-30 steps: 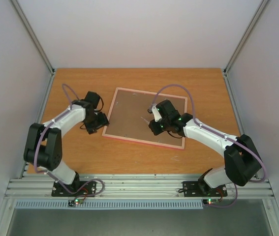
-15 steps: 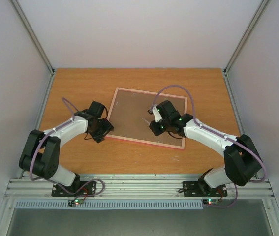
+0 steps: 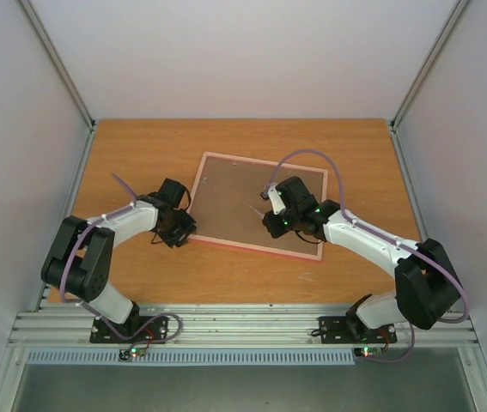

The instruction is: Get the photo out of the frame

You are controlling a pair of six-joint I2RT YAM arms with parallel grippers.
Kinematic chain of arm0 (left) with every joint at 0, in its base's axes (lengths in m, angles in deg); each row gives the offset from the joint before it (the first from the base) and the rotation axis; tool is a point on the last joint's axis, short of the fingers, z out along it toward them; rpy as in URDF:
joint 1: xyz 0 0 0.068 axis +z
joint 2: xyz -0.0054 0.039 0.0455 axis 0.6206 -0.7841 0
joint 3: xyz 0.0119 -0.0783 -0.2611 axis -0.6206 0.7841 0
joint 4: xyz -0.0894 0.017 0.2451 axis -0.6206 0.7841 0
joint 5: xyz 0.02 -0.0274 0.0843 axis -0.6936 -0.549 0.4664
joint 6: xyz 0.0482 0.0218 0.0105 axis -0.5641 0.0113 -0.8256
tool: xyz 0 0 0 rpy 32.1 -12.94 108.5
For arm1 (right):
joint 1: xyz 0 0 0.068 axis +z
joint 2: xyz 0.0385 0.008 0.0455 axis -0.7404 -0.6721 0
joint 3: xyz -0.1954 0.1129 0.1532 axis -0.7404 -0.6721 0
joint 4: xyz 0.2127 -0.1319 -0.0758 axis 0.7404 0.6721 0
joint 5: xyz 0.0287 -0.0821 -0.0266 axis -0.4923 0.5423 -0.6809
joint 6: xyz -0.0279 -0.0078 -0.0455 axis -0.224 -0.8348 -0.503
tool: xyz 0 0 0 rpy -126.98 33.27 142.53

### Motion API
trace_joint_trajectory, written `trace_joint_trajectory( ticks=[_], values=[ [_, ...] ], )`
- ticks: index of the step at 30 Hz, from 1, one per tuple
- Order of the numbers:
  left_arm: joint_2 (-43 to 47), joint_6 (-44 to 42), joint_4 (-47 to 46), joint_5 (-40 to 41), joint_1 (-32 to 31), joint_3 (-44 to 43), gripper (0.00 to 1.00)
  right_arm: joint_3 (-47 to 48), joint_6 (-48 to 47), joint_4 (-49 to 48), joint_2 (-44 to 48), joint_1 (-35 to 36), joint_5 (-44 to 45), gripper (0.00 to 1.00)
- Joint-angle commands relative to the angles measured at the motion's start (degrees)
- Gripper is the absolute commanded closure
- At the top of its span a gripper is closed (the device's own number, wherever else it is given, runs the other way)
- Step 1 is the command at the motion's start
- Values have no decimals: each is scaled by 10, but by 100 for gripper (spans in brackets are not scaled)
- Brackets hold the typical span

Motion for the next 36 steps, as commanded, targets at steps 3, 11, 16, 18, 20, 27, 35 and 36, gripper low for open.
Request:
trace_joint_trajectory(
  ticks=[3,11,16,18,20,27,35,36],
  values=[
    [-29,-25,8,17,6,-21,81,-3,-1,-2,12,-3,5,99],
    [-94,-133,43,35,63,-116,93,-3,-5,5,17,-4,8,99],
    [-192,-274,97,27,102,-250,95,-2,-6,7,18,-6,8,99],
    [-231,-333,125,24,114,-317,95,-3,-6,8,20,-5,7,99],
    [-263,-372,141,17,121,-366,95,-3,-5,8,21,-5,6,99],
    [-354,-489,198,-22,123,-491,96,-6,-1,8,24,-6,5,99],
    [-375,-552,208,-65,115,-503,95,-5,3,5,20,-7,-6,99],
    [-372,-554,207,-68,113,-499,95,-5,3,5,18,-6,-6,99]
  ],
)
